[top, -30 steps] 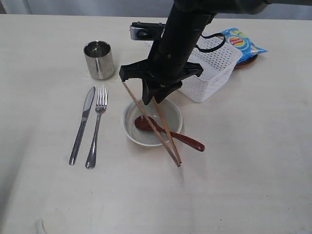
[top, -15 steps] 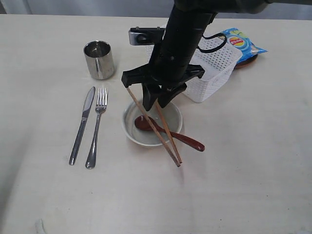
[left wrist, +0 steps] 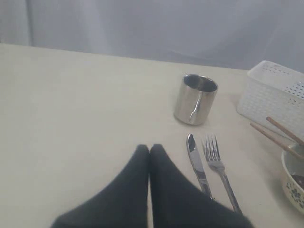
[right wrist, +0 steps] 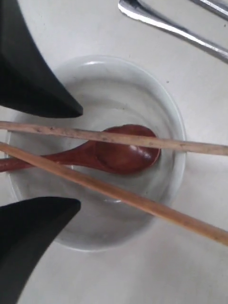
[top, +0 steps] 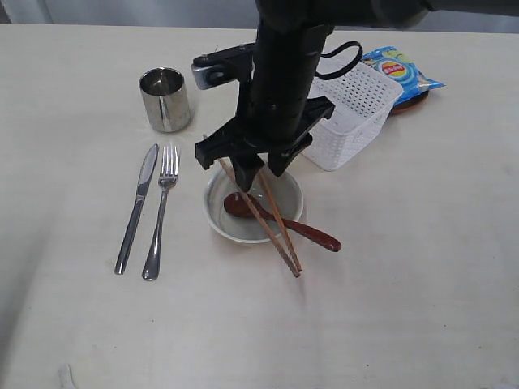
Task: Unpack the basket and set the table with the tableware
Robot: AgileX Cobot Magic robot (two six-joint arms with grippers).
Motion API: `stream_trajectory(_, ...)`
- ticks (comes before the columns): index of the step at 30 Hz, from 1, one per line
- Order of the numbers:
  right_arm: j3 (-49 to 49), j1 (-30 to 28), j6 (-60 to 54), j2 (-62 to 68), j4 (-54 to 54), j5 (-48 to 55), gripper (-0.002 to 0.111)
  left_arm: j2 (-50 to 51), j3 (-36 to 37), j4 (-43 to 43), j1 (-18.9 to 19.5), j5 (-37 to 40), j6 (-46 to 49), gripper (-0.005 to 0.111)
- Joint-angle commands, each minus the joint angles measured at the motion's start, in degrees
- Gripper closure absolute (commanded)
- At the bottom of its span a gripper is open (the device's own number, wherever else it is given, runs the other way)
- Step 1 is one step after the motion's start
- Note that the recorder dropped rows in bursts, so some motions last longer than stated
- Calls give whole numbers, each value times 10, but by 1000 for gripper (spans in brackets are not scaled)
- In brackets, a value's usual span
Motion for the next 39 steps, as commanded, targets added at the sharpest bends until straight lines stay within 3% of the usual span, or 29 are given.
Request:
stream_trajectory(1, -4, 24, 39, -4, -60, -1, 59, -2, 2, 0, 1, -6, 0, 107)
stream_trajectory(35, -4, 38, 37, 55, -70, -32, 59, -2, 2, 0, 1, -6, 0, 107)
stream_trajectory(39, -4, 38, 37, 55, -75, -32, 74, -2, 2, -6, 1, -6, 0, 107)
